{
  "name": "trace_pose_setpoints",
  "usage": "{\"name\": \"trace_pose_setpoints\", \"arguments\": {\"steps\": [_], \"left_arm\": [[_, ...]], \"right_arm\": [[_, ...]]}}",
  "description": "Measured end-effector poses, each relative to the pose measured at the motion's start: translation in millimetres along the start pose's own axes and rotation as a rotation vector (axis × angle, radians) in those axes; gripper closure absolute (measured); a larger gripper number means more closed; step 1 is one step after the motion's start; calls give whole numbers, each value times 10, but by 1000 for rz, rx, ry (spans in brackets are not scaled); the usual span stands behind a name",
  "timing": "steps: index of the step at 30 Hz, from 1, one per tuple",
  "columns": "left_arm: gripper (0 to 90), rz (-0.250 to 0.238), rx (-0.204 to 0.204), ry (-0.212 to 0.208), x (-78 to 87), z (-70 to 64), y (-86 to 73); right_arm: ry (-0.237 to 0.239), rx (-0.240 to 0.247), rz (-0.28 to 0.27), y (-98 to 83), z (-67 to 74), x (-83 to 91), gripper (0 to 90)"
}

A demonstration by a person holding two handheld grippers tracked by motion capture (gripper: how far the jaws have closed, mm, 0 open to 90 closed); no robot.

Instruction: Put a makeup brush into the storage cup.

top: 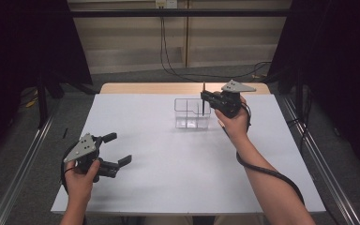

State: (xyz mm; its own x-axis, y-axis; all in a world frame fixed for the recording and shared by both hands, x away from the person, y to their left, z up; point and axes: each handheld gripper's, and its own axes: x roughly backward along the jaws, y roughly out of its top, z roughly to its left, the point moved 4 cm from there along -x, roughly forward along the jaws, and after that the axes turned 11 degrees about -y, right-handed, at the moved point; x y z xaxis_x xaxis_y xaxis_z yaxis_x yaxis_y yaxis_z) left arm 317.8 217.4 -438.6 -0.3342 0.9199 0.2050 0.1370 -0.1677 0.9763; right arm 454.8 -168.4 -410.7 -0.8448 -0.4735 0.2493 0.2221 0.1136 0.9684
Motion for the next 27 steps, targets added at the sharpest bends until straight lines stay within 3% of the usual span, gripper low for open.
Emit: {"name": "trace_pose_setpoints", "arguments": {"steps": [23, 24, 27], "left_arm": [[7, 11, -3, 6, 0, 13, -14], [7, 9, -1, 5, -1, 13, -15], [7, 9, -1, 5, -2, 15, -14]], "right_arm": [[11, -3, 23, -92, 19, -7, 825], [10, 1, 22, -91, 24, -3, 793], [2, -18, 33, -90, 43, -9, 525]]}}
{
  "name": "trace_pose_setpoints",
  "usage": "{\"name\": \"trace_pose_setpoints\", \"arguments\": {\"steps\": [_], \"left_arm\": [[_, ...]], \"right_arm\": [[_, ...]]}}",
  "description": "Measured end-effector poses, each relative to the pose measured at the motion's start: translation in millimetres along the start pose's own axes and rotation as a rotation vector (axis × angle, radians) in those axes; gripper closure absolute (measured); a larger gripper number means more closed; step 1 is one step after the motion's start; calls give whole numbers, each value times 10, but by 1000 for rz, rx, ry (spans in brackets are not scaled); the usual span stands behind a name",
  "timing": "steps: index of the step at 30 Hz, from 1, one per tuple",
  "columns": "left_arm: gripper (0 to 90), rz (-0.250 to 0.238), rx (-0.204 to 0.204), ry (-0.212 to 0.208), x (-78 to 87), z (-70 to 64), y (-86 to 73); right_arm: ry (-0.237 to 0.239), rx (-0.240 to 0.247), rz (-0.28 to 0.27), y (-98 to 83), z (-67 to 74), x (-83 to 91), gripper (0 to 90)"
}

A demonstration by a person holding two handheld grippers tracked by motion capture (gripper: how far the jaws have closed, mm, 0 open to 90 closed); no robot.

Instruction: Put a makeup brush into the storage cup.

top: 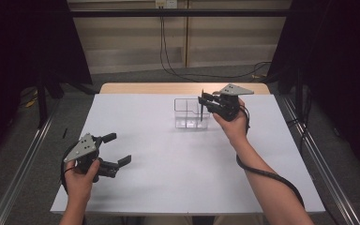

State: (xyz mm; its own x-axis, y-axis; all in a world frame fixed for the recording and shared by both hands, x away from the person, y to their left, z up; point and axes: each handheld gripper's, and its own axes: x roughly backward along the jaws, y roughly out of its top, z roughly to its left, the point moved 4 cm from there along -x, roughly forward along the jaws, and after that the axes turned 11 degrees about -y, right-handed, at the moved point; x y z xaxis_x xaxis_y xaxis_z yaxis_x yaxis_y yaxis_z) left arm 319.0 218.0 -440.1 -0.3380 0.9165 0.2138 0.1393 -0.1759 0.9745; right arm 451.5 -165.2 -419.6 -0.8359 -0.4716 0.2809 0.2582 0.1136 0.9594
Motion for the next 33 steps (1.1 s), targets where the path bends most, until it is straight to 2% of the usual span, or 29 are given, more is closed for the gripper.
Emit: {"name": "trace_pose_setpoints", "arguments": {"steps": [5, 10, 20, 33], "left_arm": [[7, -1, 2, -2, -7, 3, -3], [7, 4, 1, -4, -18, 11, -13], [7, 6, 0, -5, -29, 13, -15], [7, 8, -5, -12, -51, -7, -4]], "right_arm": [[-23, -13, 16, -13, -1, 10, 315], [-22, -34, 7, -18, -16, 56, 210], [-16, -25, 9, -37, 15, 169, 111], [-7, -28, -10, -38, 38, 377, 90]]}}
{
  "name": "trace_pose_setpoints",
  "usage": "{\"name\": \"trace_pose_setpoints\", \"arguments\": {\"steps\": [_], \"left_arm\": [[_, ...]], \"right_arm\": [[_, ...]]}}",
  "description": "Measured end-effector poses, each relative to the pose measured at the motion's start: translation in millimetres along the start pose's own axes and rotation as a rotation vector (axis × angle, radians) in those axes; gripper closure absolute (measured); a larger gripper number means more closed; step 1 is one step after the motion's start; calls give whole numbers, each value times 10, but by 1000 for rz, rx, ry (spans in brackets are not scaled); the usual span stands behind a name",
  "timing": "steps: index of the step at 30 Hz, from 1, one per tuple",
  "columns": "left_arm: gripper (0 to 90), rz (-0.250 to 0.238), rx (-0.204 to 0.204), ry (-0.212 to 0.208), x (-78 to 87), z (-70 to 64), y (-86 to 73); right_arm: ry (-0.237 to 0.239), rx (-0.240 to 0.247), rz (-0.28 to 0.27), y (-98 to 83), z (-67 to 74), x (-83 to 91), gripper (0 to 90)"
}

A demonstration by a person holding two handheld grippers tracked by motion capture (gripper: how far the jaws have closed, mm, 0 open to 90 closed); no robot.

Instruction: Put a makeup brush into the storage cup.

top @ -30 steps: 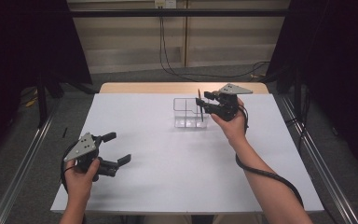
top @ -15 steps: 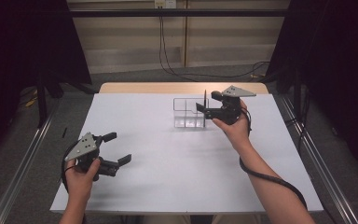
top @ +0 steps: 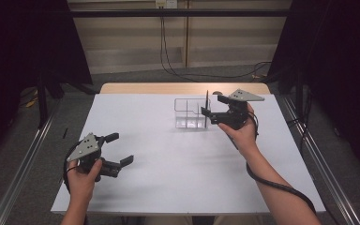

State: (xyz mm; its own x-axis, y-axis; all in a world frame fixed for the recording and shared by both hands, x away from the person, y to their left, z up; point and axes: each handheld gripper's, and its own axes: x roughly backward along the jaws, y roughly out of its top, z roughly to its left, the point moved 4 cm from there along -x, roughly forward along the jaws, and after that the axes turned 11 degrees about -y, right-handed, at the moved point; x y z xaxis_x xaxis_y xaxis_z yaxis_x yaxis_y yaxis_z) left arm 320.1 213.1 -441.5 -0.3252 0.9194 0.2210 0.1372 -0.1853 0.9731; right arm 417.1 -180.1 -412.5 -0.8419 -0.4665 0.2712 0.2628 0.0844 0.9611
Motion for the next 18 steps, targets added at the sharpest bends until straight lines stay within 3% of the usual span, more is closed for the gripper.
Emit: {"name": "trace_pose_setpoints", "arguments": {"steps": [18], "left_arm": [[7, -3, -3, -1, -22, -25, 12]], "right_arm": [[19, 11, -5, -86, 60, 288, 65]]}}
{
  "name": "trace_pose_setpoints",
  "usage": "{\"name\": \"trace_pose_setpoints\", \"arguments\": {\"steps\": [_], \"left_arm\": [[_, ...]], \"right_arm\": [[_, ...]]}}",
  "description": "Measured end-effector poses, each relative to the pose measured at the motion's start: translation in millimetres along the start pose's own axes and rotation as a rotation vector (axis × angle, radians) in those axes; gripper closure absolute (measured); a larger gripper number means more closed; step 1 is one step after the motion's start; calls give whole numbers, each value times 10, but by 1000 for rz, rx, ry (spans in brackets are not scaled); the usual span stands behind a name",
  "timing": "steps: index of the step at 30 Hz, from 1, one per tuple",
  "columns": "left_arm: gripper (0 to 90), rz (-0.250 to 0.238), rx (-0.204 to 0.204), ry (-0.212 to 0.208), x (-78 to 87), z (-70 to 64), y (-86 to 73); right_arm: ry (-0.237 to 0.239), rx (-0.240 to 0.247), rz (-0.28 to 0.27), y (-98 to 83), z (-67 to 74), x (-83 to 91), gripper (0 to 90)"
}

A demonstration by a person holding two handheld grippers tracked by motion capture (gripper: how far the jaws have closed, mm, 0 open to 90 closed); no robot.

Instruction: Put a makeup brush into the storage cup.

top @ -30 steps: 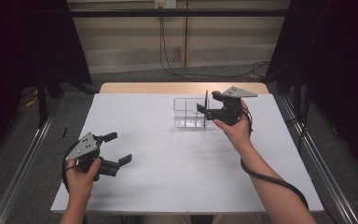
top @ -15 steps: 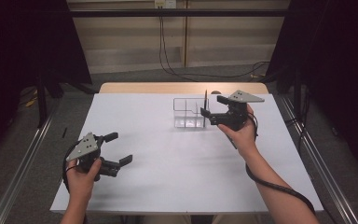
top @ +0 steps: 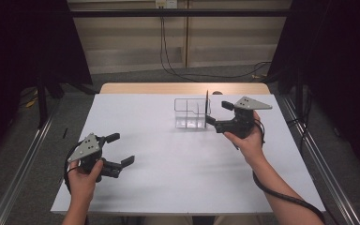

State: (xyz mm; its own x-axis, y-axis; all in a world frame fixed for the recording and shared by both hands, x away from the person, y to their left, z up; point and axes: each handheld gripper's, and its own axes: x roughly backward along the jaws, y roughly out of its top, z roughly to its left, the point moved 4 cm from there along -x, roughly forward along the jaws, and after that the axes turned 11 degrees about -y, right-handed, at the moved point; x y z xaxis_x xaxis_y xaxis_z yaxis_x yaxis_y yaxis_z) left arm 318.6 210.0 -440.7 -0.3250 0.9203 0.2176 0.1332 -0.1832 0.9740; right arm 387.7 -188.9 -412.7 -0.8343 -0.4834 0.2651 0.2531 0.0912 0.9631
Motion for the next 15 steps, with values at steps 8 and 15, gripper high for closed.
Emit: {"name": "trace_pose_setpoints", "arguments": {"steps": [8, 15], "left_arm": [[6, -2, 0, 2, 5, -5, 4], [6, -3, -2, 1, 6, -6, 8]], "right_arm": [[21, 11, -6, -48, 43, 138, 59], [20, 15, -7, -72, 21, 236, 57]]}}
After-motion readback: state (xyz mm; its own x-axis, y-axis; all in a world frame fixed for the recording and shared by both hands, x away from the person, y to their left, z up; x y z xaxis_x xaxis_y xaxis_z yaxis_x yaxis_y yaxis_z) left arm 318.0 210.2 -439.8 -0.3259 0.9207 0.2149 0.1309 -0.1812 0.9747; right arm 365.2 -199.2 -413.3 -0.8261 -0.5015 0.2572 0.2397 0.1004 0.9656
